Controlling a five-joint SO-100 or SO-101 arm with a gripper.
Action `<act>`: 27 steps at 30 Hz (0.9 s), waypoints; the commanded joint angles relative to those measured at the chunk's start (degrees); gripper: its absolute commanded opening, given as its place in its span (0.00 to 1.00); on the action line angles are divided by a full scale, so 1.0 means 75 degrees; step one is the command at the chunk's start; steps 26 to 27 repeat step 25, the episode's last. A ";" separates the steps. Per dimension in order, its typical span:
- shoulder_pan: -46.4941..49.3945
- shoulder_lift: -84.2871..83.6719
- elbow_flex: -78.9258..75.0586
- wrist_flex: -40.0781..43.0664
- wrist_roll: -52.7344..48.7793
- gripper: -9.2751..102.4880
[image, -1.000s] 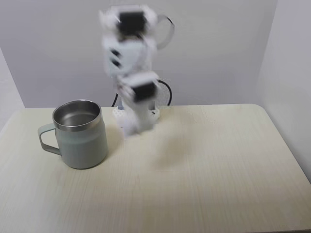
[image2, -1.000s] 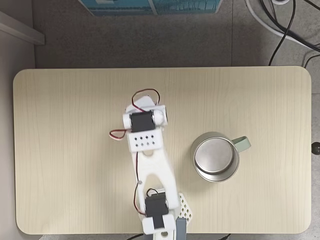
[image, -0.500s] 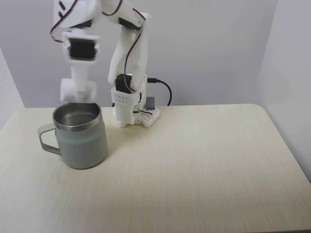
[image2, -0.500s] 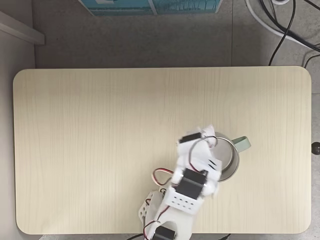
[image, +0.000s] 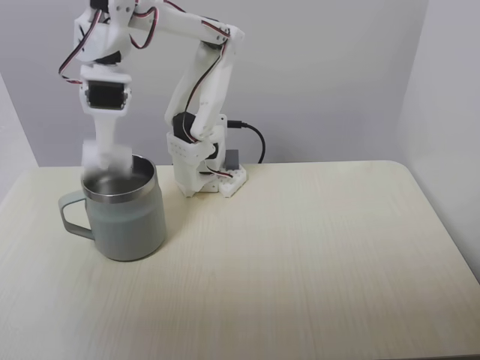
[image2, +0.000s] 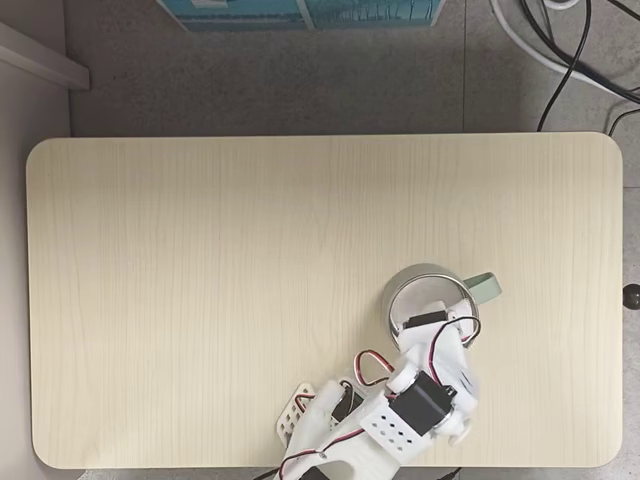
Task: Grasp a dressing and put it in the cup.
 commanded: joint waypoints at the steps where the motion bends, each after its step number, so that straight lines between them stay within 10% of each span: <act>1: 0.0082 -0.0152 -0.0059 -0.0059 -0.0035 0.25; 27: 0.0422 0.0398 -0.0469 -0.0914 0.0258 0.26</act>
